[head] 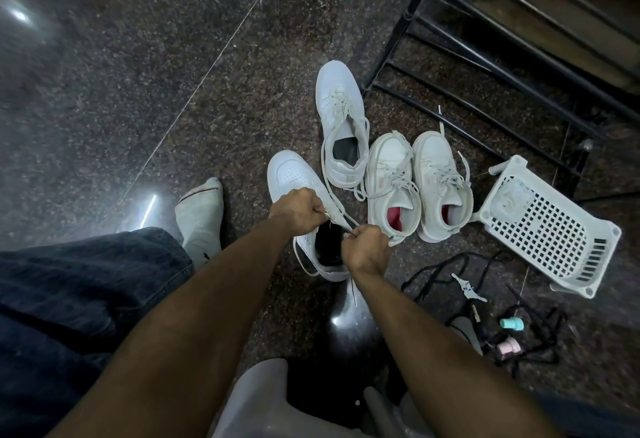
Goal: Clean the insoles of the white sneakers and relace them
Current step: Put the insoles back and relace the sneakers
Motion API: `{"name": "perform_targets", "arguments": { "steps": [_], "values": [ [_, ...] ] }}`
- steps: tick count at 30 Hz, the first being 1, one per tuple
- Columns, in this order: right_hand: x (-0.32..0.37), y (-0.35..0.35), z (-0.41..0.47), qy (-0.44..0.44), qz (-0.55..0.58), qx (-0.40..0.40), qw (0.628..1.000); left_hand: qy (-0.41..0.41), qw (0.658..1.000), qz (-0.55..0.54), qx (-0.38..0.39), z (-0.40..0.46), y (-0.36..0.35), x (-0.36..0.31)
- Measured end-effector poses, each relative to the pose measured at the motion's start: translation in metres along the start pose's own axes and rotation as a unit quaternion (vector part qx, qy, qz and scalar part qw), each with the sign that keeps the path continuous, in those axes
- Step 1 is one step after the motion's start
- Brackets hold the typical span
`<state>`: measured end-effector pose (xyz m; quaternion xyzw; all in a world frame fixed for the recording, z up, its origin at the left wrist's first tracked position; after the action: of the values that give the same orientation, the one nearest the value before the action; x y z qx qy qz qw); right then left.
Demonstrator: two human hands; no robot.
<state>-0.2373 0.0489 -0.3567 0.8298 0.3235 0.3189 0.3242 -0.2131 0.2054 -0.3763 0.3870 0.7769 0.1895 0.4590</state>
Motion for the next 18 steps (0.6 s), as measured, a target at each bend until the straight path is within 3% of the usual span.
{"name": "perform_targets", "arguments": {
  "steps": [4, 9, 12, 18],
  "values": [
    [-0.002, -0.004, -0.002, 0.01, -0.052, 0.0, 0.999, -0.002, 1.0, -0.011, 0.003, 0.003, -0.001, 0.002],
    [0.003, -0.003, 0.007, 0.113, -0.207, 0.063, 0.97, -0.002, 1.0, -0.012, 0.004, 0.001, 0.0, 0.0],
    [0.006, -0.003, 0.011, 0.113, -0.231, 0.107, 0.96, 0.006, 1.0, -0.011, 0.008, 0.002, -0.002, -0.001],
    [0.01, -0.009, 0.018, 0.114, -0.253, 0.114, 0.954, 0.01, 1.0, -0.007, 0.008, 0.004, -0.006, 0.0]
  ]
}}
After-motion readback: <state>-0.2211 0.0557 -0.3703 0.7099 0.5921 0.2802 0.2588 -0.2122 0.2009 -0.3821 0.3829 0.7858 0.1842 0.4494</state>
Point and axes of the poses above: each hand's wrist, its own z-axis towards the middle knuckle, its own y-axis out of the back of the hand, x = y × z, the point moved 3 cm from there along z, towards the middle knuckle, and after that the axes turned 5 degrees about -y, right-handed, at the moved point
